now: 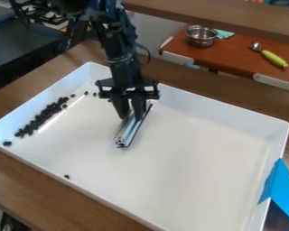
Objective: Sweep into pile
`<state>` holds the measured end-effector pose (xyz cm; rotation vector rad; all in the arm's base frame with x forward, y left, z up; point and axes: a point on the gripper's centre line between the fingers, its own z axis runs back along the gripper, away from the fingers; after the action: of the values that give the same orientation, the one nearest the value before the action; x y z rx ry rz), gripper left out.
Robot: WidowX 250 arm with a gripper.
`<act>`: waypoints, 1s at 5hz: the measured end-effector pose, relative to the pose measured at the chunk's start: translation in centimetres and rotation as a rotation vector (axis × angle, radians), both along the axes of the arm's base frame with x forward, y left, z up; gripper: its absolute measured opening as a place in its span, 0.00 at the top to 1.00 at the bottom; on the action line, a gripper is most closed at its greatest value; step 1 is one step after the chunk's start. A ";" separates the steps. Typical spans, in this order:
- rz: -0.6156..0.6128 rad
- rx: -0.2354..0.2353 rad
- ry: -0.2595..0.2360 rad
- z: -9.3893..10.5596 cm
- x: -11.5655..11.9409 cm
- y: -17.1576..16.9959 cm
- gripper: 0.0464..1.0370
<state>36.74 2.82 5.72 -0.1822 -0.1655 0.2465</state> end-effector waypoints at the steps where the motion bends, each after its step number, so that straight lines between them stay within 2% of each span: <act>1: 0.012 0.006 -0.006 -0.1 0.6 0.6 0.69; 2: 0.042 0.013 -0.010 -0.1 0.7 2.4 0.69; 3: 0.092 0.049 -0.035 -0.1 0.8 5.0 0.69; 5: 0.148 0.070 -0.048 0.4 -1.5 9.7 0.69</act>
<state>35.22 12.49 6.08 -0.1068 -0.2352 0.3831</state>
